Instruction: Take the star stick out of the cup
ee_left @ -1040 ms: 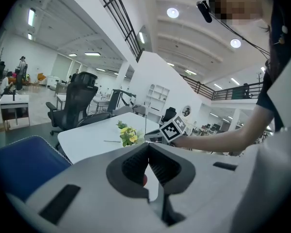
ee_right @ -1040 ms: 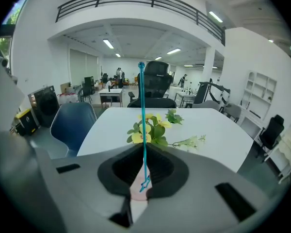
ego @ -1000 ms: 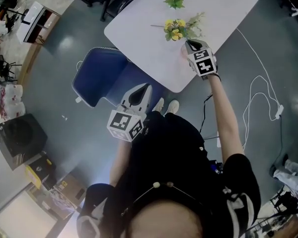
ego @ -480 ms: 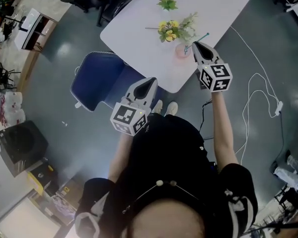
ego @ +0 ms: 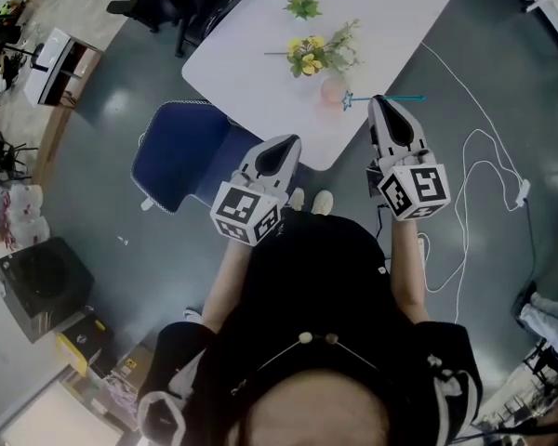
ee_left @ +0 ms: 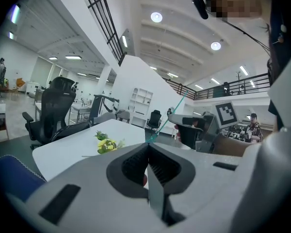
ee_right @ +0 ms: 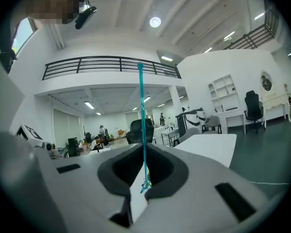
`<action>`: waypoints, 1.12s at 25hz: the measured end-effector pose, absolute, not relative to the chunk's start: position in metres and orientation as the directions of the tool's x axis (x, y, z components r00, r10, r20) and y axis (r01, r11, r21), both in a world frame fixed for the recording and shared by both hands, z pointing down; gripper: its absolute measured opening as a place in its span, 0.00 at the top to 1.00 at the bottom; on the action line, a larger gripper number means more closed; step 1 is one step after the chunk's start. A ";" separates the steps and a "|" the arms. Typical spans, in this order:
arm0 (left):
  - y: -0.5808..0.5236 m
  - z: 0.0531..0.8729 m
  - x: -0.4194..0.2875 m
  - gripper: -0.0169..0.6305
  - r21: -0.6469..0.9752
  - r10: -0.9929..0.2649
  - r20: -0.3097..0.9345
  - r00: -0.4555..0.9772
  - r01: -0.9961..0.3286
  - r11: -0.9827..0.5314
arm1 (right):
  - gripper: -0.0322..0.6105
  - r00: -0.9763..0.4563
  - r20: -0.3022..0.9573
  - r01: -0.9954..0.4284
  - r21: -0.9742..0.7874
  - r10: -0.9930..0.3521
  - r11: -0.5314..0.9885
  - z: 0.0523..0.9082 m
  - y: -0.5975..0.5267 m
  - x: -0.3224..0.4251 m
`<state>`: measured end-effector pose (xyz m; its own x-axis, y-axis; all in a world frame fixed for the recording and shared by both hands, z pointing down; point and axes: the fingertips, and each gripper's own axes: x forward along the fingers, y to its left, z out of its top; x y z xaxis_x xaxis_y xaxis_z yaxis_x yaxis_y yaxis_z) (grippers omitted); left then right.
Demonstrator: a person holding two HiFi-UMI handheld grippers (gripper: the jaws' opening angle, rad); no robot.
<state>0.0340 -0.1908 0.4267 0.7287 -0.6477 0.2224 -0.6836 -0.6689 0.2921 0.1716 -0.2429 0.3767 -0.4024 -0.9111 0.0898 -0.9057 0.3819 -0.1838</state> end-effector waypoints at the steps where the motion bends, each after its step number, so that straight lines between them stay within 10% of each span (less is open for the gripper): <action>1: -0.190 0.427 0.034 0.97 0.291 -0.646 0.223 0.730 -0.682 -0.671 | 0.92 -0.392 0.079 -0.908 -0.192 -0.917 0.372 0.371 -0.236 0.174; 28: -0.220 0.400 0.052 0.97 0.196 -0.668 0.162 0.726 -0.687 -0.699 | 0.92 -0.332 0.030 -0.929 -0.181 -0.943 0.322 0.340 -0.199 0.189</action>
<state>0.0516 -0.2195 0.4000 0.7260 -0.6684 0.1617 -0.6874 -0.6992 0.1965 0.1894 -0.1994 0.3404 -0.3322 -0.9427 0.0299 -0.9294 0.3217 -0.1811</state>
